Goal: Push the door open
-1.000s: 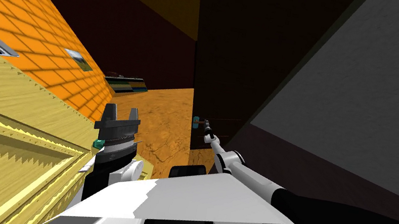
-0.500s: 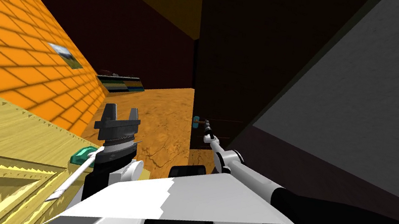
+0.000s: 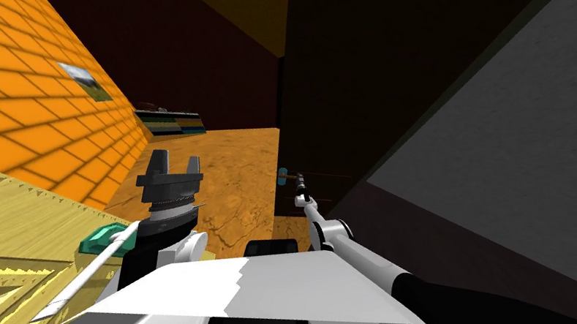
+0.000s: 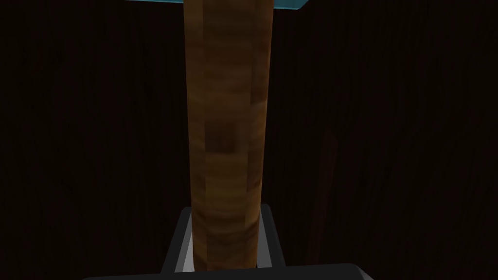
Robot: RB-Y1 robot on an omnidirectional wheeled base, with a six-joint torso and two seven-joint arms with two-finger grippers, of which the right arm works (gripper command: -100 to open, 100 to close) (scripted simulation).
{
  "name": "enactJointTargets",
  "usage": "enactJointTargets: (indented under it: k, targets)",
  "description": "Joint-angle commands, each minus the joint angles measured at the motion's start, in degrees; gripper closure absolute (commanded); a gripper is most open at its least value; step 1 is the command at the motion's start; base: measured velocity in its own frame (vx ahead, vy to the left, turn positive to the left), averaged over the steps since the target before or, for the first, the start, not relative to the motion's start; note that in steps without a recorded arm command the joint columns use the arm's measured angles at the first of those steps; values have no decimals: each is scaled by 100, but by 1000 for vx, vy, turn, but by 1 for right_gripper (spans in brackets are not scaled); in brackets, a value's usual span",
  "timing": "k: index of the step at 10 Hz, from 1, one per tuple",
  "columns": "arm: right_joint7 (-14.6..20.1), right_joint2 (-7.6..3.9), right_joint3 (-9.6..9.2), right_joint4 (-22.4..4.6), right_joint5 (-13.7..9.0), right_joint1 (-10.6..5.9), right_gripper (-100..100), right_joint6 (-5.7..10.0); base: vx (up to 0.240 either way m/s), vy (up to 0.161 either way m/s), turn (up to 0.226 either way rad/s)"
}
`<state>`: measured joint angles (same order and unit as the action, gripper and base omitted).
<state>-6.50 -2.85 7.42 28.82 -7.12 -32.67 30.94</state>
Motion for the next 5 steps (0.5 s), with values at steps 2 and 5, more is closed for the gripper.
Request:
enactJointTargets:
  k: [2, 5]
  targets:
    - [-228, -50, 212, 110, -116, -32, 100, -29, 104, 42, -52]
    - [-418, 24, 340, 147, -201, -19, 100, -35, 110, 44, -51]
